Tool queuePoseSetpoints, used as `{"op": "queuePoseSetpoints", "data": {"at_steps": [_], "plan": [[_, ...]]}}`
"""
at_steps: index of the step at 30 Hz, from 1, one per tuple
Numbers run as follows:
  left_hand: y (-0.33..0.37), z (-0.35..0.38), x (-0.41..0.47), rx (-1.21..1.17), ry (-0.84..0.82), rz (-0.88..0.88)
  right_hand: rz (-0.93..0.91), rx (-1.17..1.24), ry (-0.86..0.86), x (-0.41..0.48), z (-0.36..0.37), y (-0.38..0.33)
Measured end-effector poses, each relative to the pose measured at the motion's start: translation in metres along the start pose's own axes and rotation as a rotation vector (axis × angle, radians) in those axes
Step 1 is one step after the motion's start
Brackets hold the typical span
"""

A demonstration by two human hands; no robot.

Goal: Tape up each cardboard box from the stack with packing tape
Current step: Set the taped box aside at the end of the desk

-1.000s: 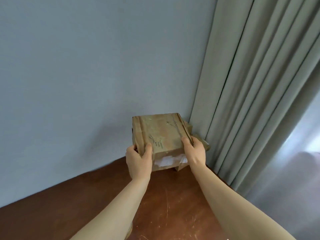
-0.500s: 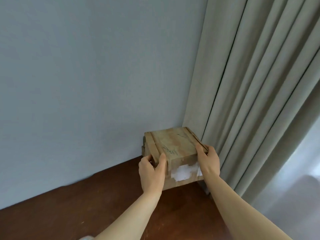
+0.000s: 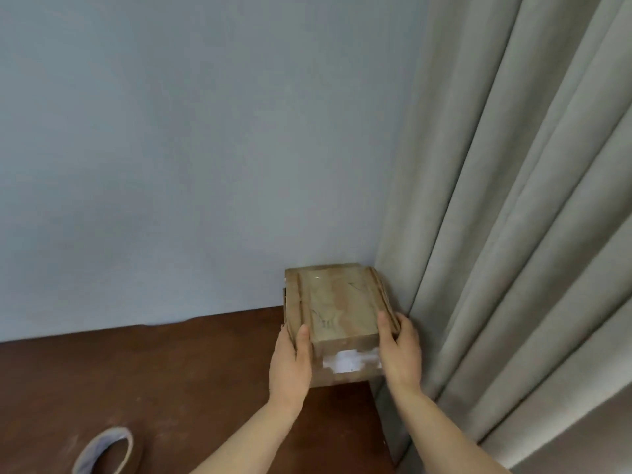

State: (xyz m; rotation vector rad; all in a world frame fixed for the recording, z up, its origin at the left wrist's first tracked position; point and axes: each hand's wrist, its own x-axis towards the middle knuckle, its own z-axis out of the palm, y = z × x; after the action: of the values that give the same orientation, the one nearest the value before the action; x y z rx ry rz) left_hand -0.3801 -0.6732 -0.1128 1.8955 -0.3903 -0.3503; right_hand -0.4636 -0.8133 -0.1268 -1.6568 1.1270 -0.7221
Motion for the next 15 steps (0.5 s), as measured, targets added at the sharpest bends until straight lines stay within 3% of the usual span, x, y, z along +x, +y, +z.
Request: {"op": "queuePoseSetpoints", "data": {"at_steps": [8, 15], "plan": [[0.0, 0.011, -0.005, 0.018, 0.027, -0.04, -0.037, 0.013, -0.116, 0.006, -0.007, 0.016], [-0.004, 0.011, 0.002, -0.027, 0.068, -0.088, -0.033, 0.039, -0.084, 0.005, -0.014, 0.01]]}}
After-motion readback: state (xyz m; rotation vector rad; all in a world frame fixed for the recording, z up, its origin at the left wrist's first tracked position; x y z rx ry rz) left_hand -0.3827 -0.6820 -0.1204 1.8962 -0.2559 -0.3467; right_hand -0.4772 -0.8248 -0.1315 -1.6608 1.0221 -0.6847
